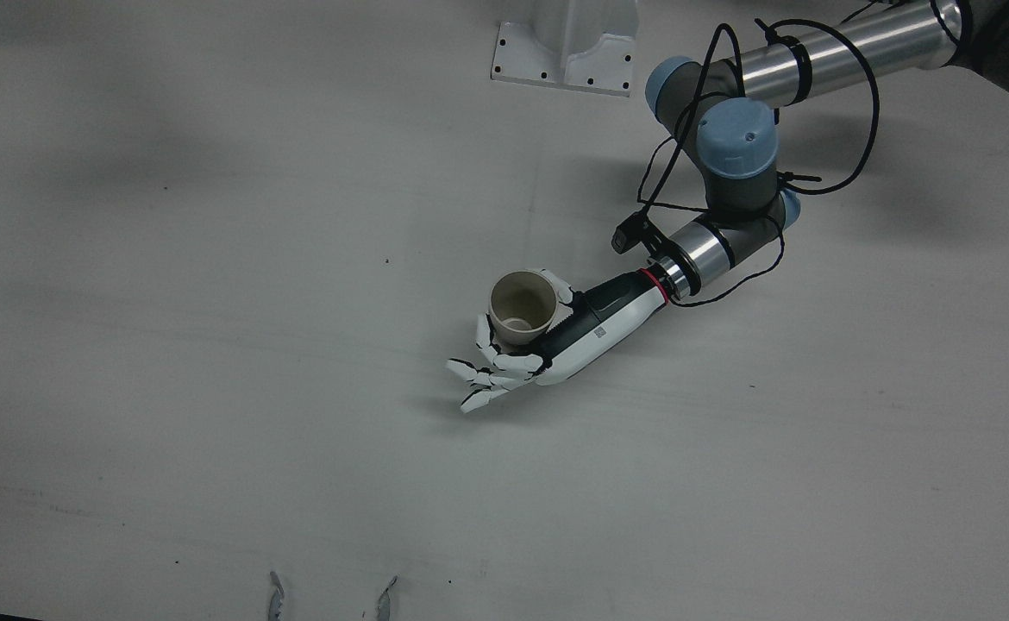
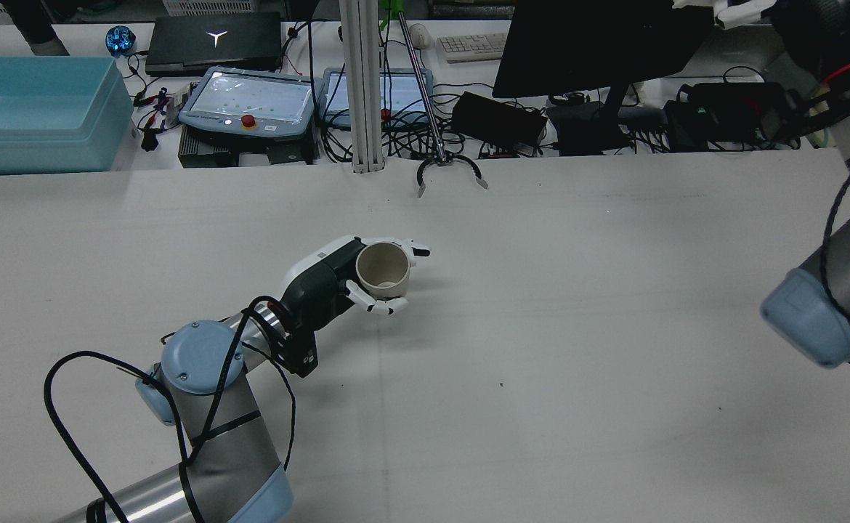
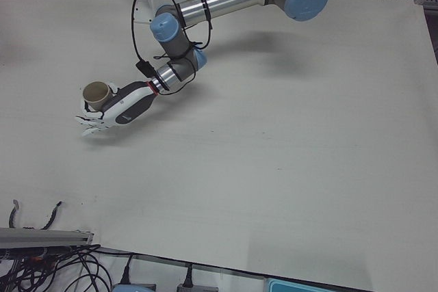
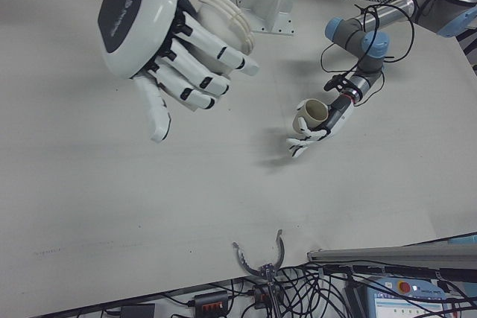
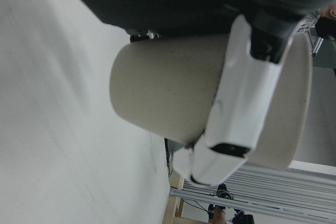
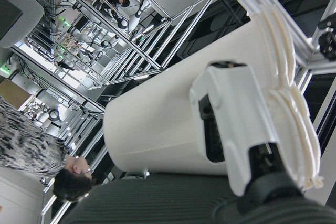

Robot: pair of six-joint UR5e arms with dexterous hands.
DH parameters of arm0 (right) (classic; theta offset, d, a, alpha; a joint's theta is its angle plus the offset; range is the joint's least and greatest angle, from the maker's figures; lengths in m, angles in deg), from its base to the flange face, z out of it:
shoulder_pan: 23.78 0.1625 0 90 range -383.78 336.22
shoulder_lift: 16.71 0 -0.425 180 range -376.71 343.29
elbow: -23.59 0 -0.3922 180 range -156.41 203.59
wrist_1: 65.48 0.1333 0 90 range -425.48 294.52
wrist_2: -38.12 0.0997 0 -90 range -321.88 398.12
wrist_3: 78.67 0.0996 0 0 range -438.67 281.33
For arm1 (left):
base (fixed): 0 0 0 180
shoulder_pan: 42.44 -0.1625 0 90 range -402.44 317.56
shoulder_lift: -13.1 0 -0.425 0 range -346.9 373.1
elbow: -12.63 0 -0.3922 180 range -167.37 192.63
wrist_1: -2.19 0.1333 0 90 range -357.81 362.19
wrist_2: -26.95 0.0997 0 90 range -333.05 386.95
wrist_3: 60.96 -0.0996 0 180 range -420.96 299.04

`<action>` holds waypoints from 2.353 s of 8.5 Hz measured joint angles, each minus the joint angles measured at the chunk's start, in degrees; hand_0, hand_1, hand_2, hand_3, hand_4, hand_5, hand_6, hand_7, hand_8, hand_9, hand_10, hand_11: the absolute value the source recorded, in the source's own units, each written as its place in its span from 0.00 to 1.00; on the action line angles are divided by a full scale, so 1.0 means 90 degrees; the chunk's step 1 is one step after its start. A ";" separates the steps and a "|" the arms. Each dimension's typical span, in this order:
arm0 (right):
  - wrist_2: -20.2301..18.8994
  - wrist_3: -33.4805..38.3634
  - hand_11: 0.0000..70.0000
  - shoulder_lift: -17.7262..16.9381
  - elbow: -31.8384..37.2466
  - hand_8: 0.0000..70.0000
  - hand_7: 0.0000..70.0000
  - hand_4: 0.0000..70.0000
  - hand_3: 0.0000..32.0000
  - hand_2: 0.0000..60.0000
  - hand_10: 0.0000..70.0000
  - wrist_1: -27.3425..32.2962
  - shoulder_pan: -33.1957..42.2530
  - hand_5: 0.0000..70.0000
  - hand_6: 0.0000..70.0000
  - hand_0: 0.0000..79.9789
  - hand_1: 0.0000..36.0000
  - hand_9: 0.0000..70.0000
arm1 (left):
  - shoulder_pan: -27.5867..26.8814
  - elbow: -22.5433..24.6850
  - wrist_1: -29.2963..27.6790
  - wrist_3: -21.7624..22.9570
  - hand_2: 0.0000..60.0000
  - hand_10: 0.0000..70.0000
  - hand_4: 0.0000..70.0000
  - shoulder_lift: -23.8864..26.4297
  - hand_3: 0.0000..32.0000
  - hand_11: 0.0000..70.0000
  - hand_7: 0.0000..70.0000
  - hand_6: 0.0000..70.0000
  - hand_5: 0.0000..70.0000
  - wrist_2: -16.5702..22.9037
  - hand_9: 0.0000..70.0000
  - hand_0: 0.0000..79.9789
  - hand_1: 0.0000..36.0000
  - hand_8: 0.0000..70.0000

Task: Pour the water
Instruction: 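Tilt the white cup in the right hand over the beige cup, then raise the right hand away and carry the beige cup back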

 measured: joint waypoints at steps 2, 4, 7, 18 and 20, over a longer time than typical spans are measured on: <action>0.0600 -0.1530 0.00 0.0061 -0.0390 0.44 1.00 0.71 0.00 1.00 0.00 -0.0004 -0.0897 0.30 0.75 1.00 1.00 0.63 | -0.0034 -0.0073 0.0422 0.0013 1.00 0.10 1.00 0.0732 0.00 0.19 0.36 0.38 1.00 -0.0002 0.07 1.00 1.00 0.12; 0.1105 -0.3039 0.00 0.0173 -0.0531 0.41 1.00 0.62 0.00 1.00 0.00 0.0036 -0.1822 0.30 0.68 1.00 1.00 0.59 | -0.0032 -0.0044 0.0681 0.0043 1.00 0.09 1.00 0.1141 0.00 0.18 0.36 0.37 1.00 -0.0003 0.07 1.00 1.00 0.12; 0.1749 -0.4914 0.00 0.0396 -0.0544 0.40 0.95 0.58 0.00 1.00 0.00 0.0341 -0.2964 0.30 0.64 1.00 1.00 0.58 | -0.0035 -0.0068 0.0889 0.0057 1.00 0.10 1.00 0.1554 0.00 0.19 0.37 0.38 1.00 -0.0023 0.07 1.00 1.00 0.13; 0.2327 -0.0070 0.00 -0.1392 -0.0364 0.46 0.81 0.31 0.00 1.00 0.00 0.0757 -0.1831 0.27 0.60 1.00 1.00 0.63 | 0.0180 0.0352 -0.0032 0.1097 1.00 0.13 1.00 -0.0531 0.00 0.24 0.37 0.38 1.00 0.0029 0.11 1.00 1.00 0.14; 0.1622 0.2161 0.00 -0.1761 0.0563 0.50 0.76 0.19 0.00 1.00 0.00 0.0927 -0.1034 0.27 0.58 1.00 1.00 0.67 | 0.0537 0.0468 -0.0466 0.1117 1.00 0.13 1.00 -0.1246 0.00 0.24 0.37 0.38 1.00 0.0113 0.11 1.00 1.00 0.14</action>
